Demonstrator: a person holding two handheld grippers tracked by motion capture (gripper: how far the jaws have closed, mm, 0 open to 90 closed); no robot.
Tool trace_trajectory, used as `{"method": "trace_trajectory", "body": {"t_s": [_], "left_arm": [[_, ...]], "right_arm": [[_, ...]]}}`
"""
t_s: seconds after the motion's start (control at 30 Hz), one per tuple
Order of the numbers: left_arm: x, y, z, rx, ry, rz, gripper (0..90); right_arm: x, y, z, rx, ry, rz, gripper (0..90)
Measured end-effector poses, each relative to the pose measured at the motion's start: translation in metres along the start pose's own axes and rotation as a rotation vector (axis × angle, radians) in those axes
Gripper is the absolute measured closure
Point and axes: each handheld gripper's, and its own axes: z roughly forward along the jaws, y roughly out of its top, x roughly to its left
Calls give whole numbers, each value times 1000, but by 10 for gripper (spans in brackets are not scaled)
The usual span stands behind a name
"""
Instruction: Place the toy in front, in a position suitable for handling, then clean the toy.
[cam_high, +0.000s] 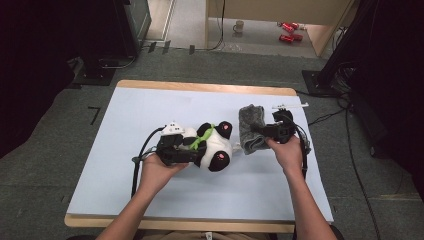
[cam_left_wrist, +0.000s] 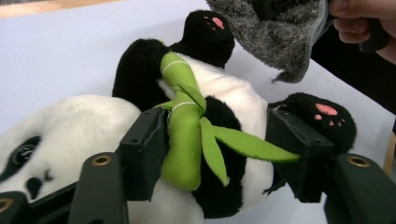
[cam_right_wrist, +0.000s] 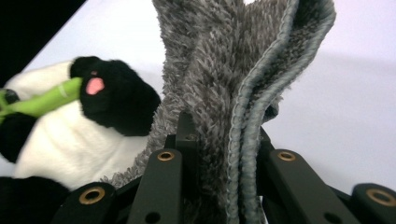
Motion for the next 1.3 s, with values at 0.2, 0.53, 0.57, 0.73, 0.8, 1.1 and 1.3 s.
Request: {"method": "trace_trajectory", "body": {"t_s": [0.2,0.53,0.57,0.73,0.8,1.1,1.3], "left_arm": [[10,3,-18,-17,10,0,330],[37,-3,-39,-28,71,10,284],[39,-5,-40,-35,78,15,282],[41,-14,-42,-33,89,17,281],[41,-17,-42,-35,95,31,281],[40,-31,-39,-22,111,30,281],[34,-44,-32,-46,113,67,244]], "right_arm": [[5,4,-5,3,12,-16,748],[19,11,-9,21,28,-52,747],[21,11,-9,25,28,-53,747],[29,16,-14,9,43,-69,745],[34,19,-14,7,54,-78,743],[58,30,-12,16,82,-136,743],[78,43,-13,11,115,-179,743]]}}
